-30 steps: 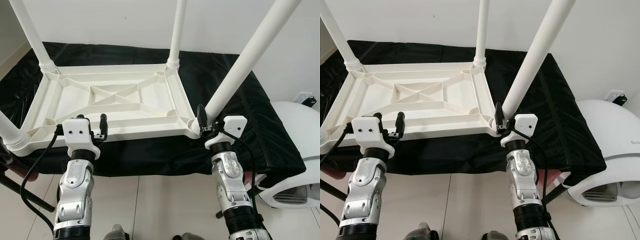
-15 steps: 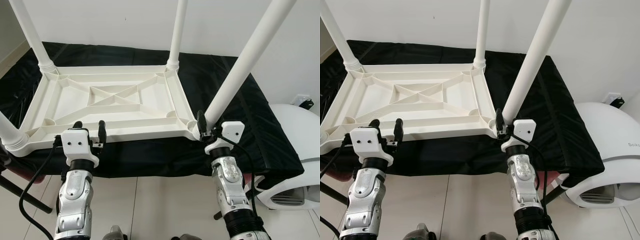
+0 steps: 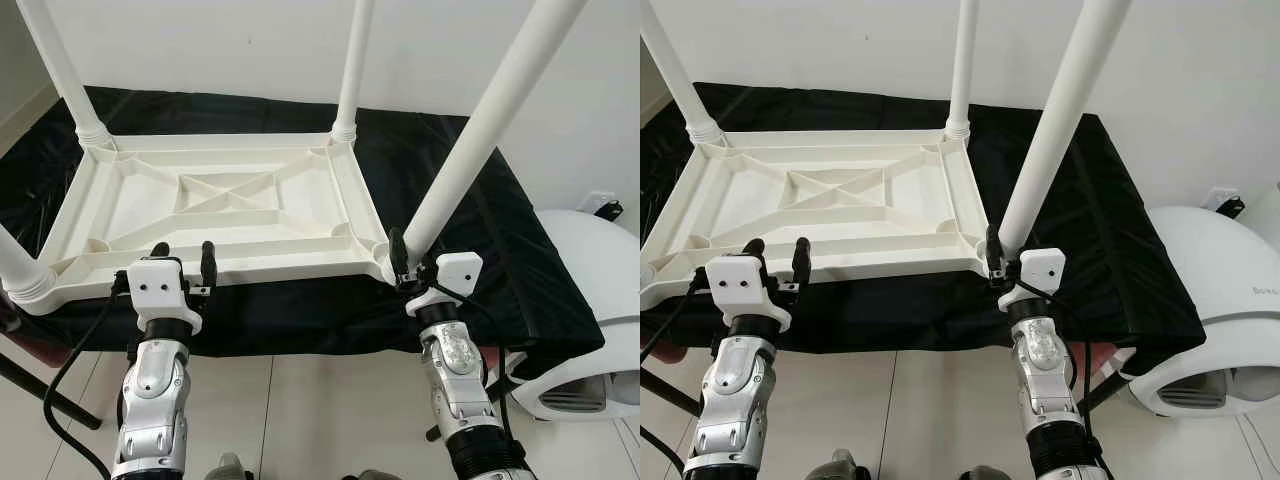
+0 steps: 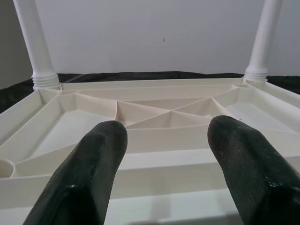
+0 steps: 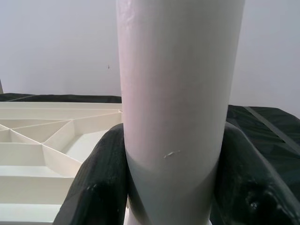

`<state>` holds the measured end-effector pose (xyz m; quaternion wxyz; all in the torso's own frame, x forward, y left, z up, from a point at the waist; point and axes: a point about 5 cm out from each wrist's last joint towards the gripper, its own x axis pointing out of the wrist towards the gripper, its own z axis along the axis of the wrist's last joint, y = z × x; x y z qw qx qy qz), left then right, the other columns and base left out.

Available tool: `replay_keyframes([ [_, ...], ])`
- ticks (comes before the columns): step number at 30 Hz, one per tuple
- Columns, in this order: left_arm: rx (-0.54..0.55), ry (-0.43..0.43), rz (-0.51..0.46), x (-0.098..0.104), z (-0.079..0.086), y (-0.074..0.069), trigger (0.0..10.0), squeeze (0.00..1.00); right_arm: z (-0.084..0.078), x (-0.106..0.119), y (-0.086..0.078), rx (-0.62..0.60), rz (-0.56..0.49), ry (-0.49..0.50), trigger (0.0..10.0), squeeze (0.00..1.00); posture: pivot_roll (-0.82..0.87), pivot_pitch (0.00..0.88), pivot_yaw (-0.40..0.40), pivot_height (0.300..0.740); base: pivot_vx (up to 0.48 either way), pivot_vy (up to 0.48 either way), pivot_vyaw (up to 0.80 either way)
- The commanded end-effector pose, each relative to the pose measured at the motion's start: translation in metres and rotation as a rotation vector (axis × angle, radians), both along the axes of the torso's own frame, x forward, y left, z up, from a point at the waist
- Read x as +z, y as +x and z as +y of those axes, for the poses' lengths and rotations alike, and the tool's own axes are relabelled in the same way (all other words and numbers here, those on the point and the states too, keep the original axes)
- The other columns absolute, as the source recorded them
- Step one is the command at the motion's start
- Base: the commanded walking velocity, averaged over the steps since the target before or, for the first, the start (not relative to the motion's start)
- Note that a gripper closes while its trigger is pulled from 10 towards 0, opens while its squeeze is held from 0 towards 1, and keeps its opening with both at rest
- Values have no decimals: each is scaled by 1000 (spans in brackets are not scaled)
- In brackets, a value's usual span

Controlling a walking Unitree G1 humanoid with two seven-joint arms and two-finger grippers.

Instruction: Building children table

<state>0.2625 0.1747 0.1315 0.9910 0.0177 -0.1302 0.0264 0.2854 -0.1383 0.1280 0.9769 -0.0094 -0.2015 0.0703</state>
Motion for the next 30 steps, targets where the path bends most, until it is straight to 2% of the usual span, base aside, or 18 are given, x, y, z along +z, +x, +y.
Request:
replay_keyframes([
  [1, 13, -11, 5, 0, -4, 4, 10000, 0, 1, -3, -4, 4, 12, -6, 10000, 0, -18, 0, 5, 740, 0, 0, 0],
  [18, -14, 17, -14, 10, -6, 5, 10000, 0, 4, 0, -11, -1, -4, 6, 10000, 0, -5, 0, 8, 740, 0, 0, 0],
  [30, -12, 36, -18, 14, -4, 11, 10000, 0, -1, 3, -14, -19, 2, 12, 10000, 0, -16, 0, 5, 740, 0, 0, 0],
])
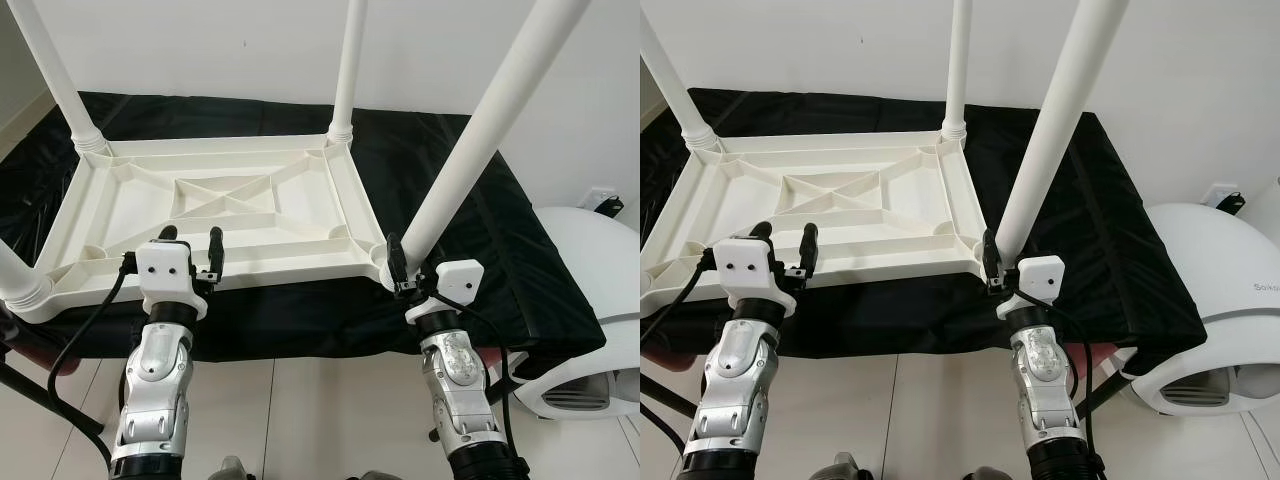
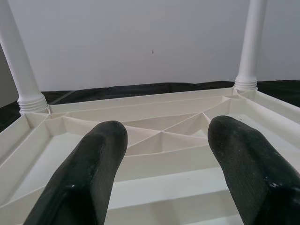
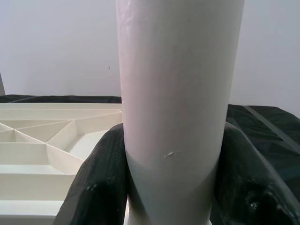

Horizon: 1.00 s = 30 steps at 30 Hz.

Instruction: Building children table

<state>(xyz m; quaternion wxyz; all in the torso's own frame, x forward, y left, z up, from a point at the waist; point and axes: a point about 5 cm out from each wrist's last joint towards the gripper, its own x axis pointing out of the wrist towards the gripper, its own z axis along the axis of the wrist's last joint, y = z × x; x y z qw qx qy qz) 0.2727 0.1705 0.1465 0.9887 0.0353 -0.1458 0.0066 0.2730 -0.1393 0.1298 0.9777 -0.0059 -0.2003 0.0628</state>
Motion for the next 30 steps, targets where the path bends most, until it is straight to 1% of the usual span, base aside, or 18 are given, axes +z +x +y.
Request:
replay_keyframes([
  [1, 22, -5, 14, -1, -1, 2, 10000, 0, 1, 1, -2, -3, -1, 2, 10000, 0, -17, 0, 4, 740, 0, 0, 0],
  [3, 18, -11, 18, 0, -3, 3, 10000, 0, 4, 4, -4, 10, 9, 29, 10000, 0, -17, 0, 4, 740, 0, 0, 0],
  [8, 5, -21, 24, 1, -7, 4, 10000, 0, 5, 11, -4, 17, 2, 36, 10000, 0, -19, 0, 1, 740, 0, 0, 0],
  [12, 4, -42, 42, 1, -9, 3, 10000, 0, 2, 10, -4, 6, 35, 29, 10000, 0, -17, 0, -3, 740, 0, 0, 0],
  [17, -8, -43, 65, -2, -9, -1, 10000, 0, -5, 7, -6, 19, 59, 25, 10000, 0, -19, 0, -7, 740, 0, 0, 0],
  [19, -8, -43, 65, -2, -9, -1, 10000, 0, -5, 7, -6, 19, 59, 25, 10000, 0, -19, 0, -7, 740, 0, 0, 0],
  [21, -6, -43, 82, -4, -7, -3, 10000, 0, -8, 7, -7, 23, 65, 22, 10000, 0, -20, 0, -7, 740, 0, 0, 0],
  [23, 7, -38, 103, -9, 0, -9, 10000, 0, -13, 8, -7, 15, 66, 10, 10000, 0, -20, 0, -8, 740, 0, 0, 0],
  [24, 7, -38, 103, -9, 0, -9, 10000, 0, -13, 8, -7, 15, 66, 10, 10000, 0, -20, 0, -8, 740, 0, 0, 0],
  [26, 31, -30, 114, -13, 5, -14, 10000, 0, -15, 8, -6, 3, 68, 10, 10000, 0, -20, 0, -9, 740, 0, 0, 0],
  [30, 44, -41, 118, -15, 6, -19, 10000, 0, -14, 9, -4, 2, 71, 9, 10000, 0, -20, 0, -8, 740, 0, 0, 0],
])
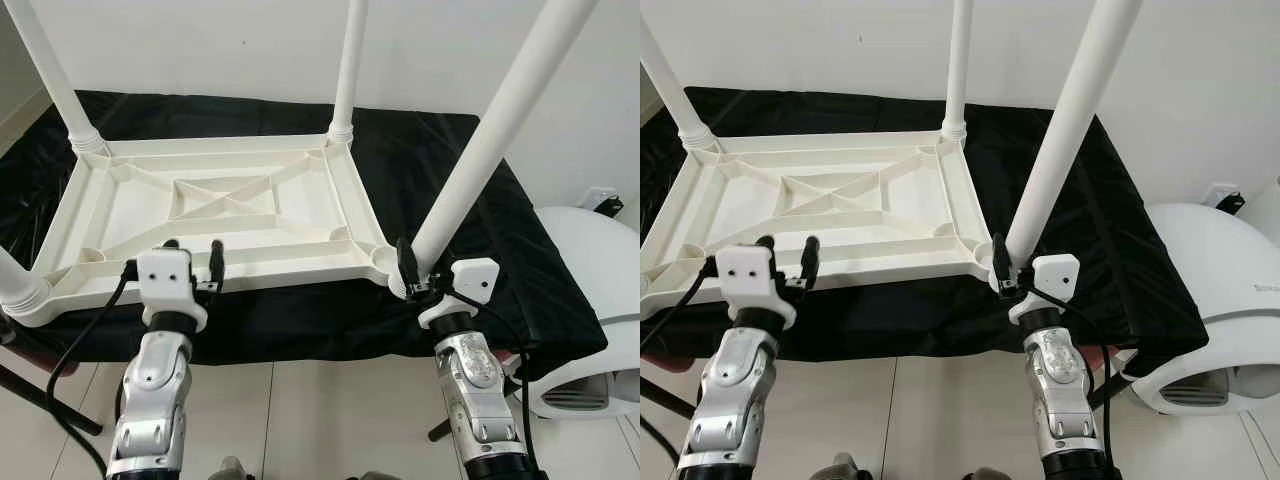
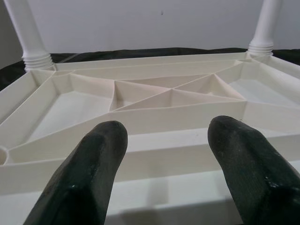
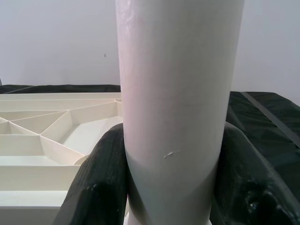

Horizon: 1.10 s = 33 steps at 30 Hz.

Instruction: Building children table

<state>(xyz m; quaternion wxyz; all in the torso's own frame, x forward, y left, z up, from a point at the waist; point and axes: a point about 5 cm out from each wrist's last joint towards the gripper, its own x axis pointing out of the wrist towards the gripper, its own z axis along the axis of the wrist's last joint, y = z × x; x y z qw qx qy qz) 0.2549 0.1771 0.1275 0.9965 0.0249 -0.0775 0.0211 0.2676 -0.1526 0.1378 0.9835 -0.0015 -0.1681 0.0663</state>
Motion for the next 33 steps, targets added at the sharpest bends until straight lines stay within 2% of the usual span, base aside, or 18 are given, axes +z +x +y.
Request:
replay_keyframes([
  [1, 15, -14, -18, 4, 0, -1, 10000, 0, -1, 1, 1, -6, 6, 6, 10000, 0, -20, 0, -8, 740, 0, 0, 0],
  [6, 32, -20, -3, -2, 0, -5, 10000, 0, 0, 3, 3, 4, 5, 9, 10000, 0, -1, 0, -19, 740, 0, 0, 0],
  [10, 51, -15, 62, -20, 3, -14, 10000, 0, 2, 4, 8, 25, 7, 7, 10000, 0, 17, 0, -32, 740, 0, 0, 0],
  [16, 51, -31, 75, -23, 4, -17, 10000, 0, 3, 3, 10, 35, 9, 5, 10000, 0, 28, 0, -40, 740, 0, 0, 0],
  [25, 29, -7, 75, -22, 3, -21, 10000, 0, 3, 0, 10, 53, 22, -2, 10000, 0, 36, 0, -45, 740, 0, 0, 0],
  [30, -39, 77, 64, -18, 4, -21, 10000, 0, 1, -3, 9, 80, 26, -47, 10000, 0, 41, 0, -42, 740, 0, 0, 0],
  [33, -52, 111, 56, -14, 13, -15, 10000, 0, -9, -6, 12, 83, 30, -96, 10000, 0, 44, 0, -37, 740, 0, 0, 0],
])
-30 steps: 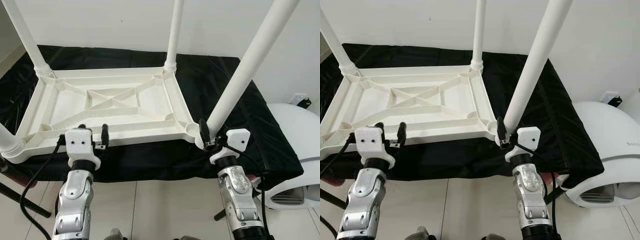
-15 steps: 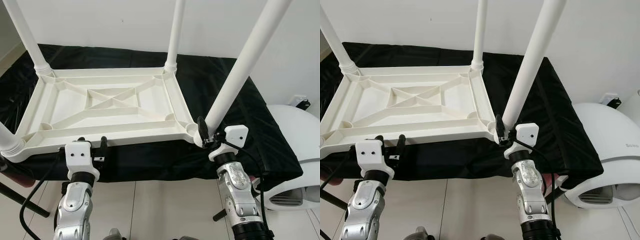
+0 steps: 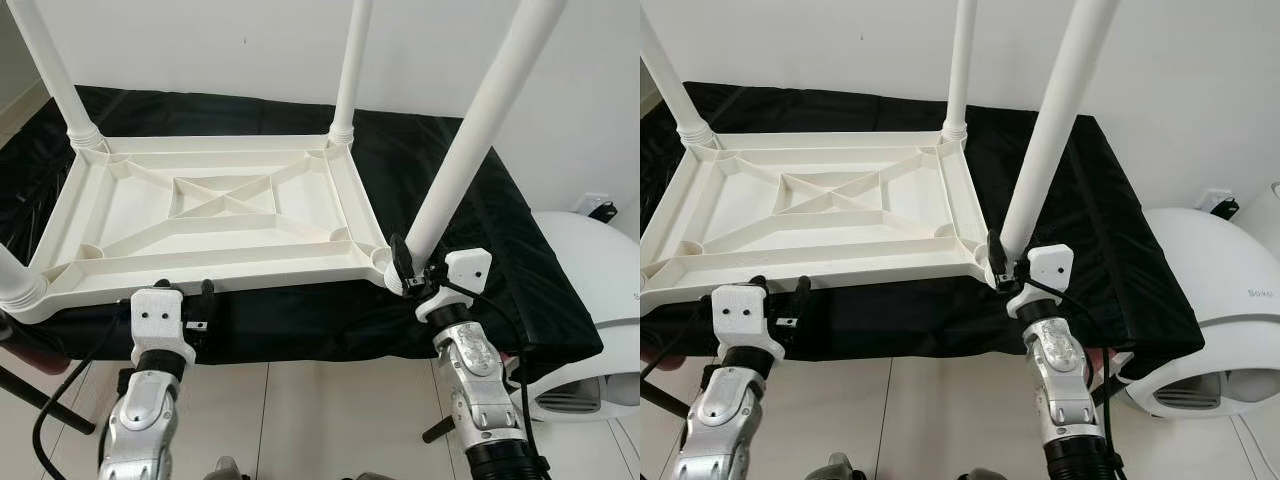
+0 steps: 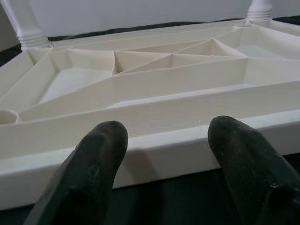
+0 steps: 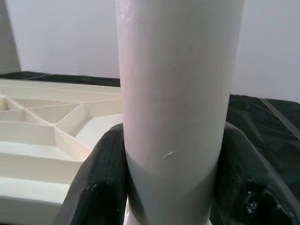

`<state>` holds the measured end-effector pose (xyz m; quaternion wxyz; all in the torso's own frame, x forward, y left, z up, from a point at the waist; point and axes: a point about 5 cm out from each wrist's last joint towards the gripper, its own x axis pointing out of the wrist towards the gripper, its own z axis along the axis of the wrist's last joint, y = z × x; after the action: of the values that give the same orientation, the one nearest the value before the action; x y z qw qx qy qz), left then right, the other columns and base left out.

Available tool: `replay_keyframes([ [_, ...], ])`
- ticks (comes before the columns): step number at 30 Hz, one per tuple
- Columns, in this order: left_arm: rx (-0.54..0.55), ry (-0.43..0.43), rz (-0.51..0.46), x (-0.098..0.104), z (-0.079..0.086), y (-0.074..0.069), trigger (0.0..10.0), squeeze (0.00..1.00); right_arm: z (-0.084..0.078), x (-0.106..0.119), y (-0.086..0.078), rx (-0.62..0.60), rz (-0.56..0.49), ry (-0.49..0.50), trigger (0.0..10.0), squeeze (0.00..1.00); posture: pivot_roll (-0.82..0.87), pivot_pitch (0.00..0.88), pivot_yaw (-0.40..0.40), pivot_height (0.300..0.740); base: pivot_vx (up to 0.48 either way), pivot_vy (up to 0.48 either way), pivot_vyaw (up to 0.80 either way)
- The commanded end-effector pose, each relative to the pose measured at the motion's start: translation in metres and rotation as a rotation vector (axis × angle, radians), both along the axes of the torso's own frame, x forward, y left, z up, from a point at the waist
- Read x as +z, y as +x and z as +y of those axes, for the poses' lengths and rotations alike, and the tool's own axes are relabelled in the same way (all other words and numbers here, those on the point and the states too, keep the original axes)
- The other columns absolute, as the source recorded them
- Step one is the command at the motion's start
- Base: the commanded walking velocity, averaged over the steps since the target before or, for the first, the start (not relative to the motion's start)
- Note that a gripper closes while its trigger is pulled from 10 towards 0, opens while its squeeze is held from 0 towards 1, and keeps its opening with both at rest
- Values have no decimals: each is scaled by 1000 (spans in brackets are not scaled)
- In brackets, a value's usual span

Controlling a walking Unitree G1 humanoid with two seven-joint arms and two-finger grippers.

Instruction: Building children table

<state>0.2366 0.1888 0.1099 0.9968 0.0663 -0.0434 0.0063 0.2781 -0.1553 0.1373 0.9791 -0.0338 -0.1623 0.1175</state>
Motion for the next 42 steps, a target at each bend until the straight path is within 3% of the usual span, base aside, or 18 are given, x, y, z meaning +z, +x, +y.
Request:
replay_keyframes([
  [1, -32, 27, -14, 3, 1, 3, 10000, 0, -7, -6, 2, -8, 23, -16, 10000, 0, 44, 0, -37, 740, 0, 0, 0],
  [7, -10, 5, -25, 9, 12, 9, 10000, 0, -15, -4, 5, -18, 15, -51, 10000, 0, 43, 0, -32, 740, 0, 0, 0],
  [14, -28, -6, -25, 9, 3, 9, 10000, 0, -16, -4, 6, -29, 10, -53, 10000, 0, 39, 0, -27, 740, 0, 0, 0],
  [20, -41, -25, -22, 6, -9, 5, 10000, 0, -8, -9, 4, -14, 14, -29, 10000, 0, 47, 0, -31, 740, 0, 0, 0],
  [42, -44, -16, -47, 10, -14, 10, 10000, 0, -1, -6, 4, -5, -4, -2, 10000, 0, 38, 0, -34, 740, 0, 0, 0],
])
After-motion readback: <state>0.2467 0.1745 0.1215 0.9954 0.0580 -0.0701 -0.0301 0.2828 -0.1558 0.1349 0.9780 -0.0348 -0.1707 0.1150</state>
